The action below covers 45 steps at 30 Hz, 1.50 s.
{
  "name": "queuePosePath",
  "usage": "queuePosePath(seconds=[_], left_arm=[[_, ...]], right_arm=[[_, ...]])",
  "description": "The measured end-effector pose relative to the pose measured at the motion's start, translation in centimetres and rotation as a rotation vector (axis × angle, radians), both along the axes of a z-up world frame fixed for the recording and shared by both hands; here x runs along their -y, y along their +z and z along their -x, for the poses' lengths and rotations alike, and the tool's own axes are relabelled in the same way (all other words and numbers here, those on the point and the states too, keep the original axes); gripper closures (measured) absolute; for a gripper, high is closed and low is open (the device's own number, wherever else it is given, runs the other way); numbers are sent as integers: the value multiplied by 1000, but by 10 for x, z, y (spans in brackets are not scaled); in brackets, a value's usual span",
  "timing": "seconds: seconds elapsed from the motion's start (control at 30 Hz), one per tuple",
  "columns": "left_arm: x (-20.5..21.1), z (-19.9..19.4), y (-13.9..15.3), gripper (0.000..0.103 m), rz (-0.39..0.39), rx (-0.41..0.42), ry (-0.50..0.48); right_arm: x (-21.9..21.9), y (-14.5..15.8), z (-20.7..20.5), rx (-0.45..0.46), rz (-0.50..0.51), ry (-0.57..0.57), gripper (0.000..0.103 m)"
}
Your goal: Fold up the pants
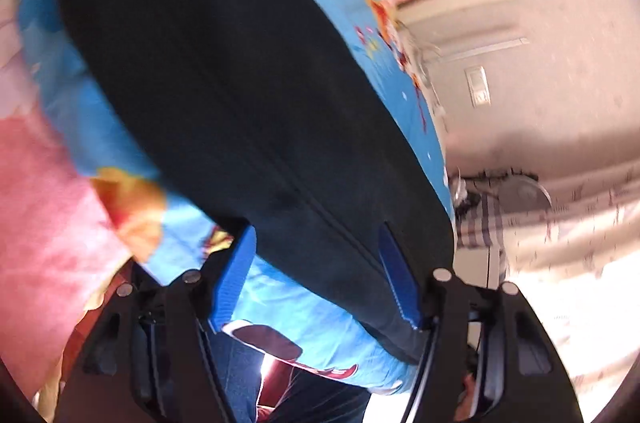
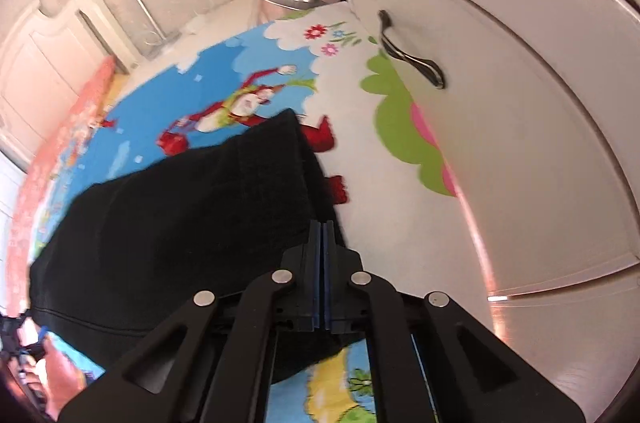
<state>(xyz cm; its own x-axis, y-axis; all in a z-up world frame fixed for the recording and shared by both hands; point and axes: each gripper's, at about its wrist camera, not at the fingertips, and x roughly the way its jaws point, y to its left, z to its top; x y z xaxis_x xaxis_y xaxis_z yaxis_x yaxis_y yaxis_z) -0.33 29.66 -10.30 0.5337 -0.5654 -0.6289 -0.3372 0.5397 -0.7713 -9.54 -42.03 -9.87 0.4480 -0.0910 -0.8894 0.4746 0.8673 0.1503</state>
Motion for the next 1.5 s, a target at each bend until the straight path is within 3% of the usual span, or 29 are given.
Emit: queuePosePath(seconds=[0.07, 0.13, 0.27, 0.3, 0.37, 0.4, 0.43, 0.5, 0.53, 0.7, 0.83, 0.93, 1.07, 1.13, 1.2, 1.23, 1.3, 1.37, 1.5], left_arm=[[-17, 7, -6, 41, 14, -27, 56], [-25, 11, -10, 42, 18, -46, 75], [-33, 11, -14, 47, 13, -53, 100], [-34, 8, -14, 49, 3, -52, 101], [-39, -1, -13, 53, -11, -58, 99], [-40, -4, -13, 64, -30, -72, 99], [-45, -6, -10, 75, -47, -80, 99], [-48, -8, -5, 87, -86, -89, 96], [-49, -8, -4, 88, -103, -99, 92], [-59, -11, -3, 86, -82, -89, 94], [-81, -10, -5, 86, -53, -82, 160], [-103, -8, 4, 85, -59, -60, 212], [-134, -20, -3, 82, -24, -94, 256], [-139, -25, -3, 86, -33, -122, 245], [-133, -36, 10, 97, -122, -118, 189], [-130, -42, 19, 97, -157, -101, 160], [-125, -45, 56, 97, -232, 42, 122], [-124, -41, 71, 97, -299, 80, 118], [-141, -35, 17, 96, -214, -101, 140]], right_arm=[[-1, -9, 7, -17, -30, -12, 102], [-5, -3, 15, -7, 6, -31, 99], [-25, 39, 28, 95, 97, -53, 91], [-38, 49, 27, 128, 105, -22, 85], [-66, 62, 16, 171, 102, 70, 58], [-82, 65, 10, 189, 93, 123, 37], [-100, 67, 4, 203, 81, 180, 30], [-141, 66, -10, 225, 39, 308, 30], [-161, 63, -17, 228, 18, 361, 29], [-268, 45, -43, 208, -140, 609, 29], [-362, 41, -61, 203, -170, 823, 28], [-411, 35, -68, 194, -161, 915, 25], [-453, 20, -78, 154, -99, 978, 25], [-461, 12, -80, 132, -75, 977, 24], [-461, 4, -84, 105, -75, 955, 21], [-460, 0, -83, 97, -74, 946, 20], [-458, -5, -82, 83, -65, 936, 20], [-455, -7, -80, 86, -60, 926, 17], [-457, -12, -81, 71, -43, 914, 15]])
